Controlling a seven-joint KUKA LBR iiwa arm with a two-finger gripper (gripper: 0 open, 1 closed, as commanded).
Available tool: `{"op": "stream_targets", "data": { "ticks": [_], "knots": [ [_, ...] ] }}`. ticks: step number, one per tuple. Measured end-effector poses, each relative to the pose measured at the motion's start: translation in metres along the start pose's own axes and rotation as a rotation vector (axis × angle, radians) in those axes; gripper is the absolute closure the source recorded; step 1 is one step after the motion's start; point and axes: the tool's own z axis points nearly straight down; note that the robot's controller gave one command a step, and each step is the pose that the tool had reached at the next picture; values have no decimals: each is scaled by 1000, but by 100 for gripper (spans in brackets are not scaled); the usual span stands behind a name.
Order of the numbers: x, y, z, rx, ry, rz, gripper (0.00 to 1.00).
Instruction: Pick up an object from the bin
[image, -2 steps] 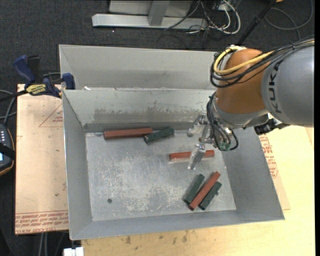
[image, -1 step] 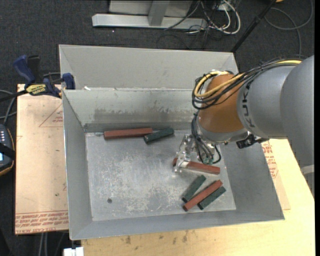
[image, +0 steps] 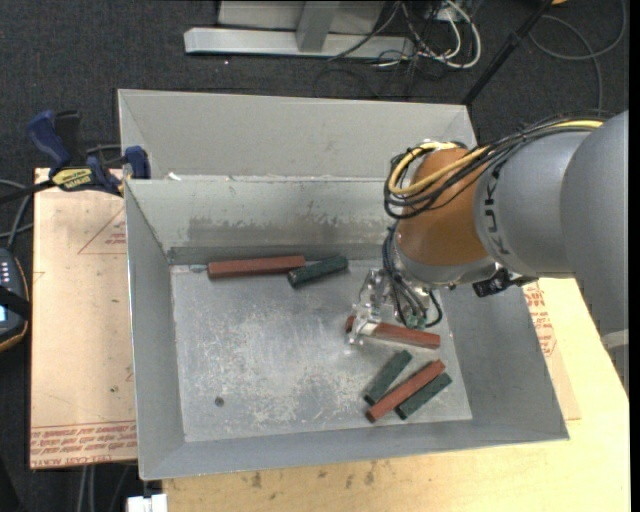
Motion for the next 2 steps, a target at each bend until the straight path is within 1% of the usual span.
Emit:
{"op": "stream_targets", "data": {
  "ticks": [1, 2],
  "knots": [
    [8, -25, -134, 3, 9, -31, 100],
    [8, -25, -134, 3, 9, -32, 100]
  ]
}}
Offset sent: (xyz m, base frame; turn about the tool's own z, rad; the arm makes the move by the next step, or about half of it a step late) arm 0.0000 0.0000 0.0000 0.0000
